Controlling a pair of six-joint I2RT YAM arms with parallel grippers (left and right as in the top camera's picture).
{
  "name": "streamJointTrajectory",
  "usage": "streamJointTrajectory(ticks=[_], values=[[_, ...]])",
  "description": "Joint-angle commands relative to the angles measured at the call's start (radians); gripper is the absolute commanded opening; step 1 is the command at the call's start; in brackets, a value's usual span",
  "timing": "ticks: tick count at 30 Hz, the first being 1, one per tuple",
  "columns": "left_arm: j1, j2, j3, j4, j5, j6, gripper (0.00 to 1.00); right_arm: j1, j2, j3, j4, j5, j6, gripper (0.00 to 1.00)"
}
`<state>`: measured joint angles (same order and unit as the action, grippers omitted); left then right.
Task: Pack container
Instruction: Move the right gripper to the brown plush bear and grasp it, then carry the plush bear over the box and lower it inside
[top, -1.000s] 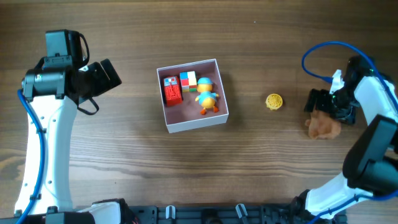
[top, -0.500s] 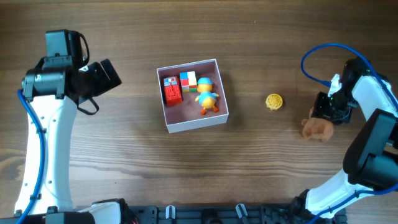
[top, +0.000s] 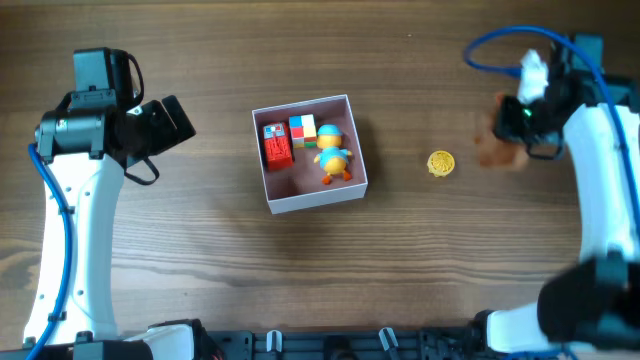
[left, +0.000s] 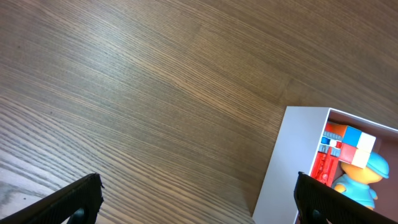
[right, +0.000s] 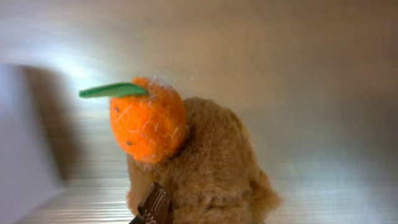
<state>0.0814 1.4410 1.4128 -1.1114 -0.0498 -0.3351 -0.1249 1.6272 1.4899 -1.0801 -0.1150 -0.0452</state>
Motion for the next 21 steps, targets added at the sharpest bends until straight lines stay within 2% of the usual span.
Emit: streamJointTrajectory(ticks=[1, 4, 8, 14, 21], values=[[0.006, 0.007, -0.007, -0.001, 0.016, 0.013, 1.0, 0.234, -0.124, 0.087, 0.013, -0.042, -0.173, 0.04], [0.006, 0.007, -0.007, -0.001, 0.016, 0.013, 1.0, 0.451, -0.147, 0.093, 0.063, -0.031, -0.327, 0.05], [0.006, 0.007, -0.007, -0.002, 0.016, 0.013, 1.0, 0.667, -0.098, 0.087, 0.135, 0.021, -0.441, 0.04], [0.006, 0.007, -0.007, -0.004, 0.016, 0.013, 1.0, 0.812, 0.077, 0.087, 0.18, -0.006, -0.56, 0.05], [0.006, 0.007, -0.007, -0.004, 0.016, 0.013, 1.0, 0.868, 0.285, 0.087, 0.197, -0.048, -0.56, 0.04]])
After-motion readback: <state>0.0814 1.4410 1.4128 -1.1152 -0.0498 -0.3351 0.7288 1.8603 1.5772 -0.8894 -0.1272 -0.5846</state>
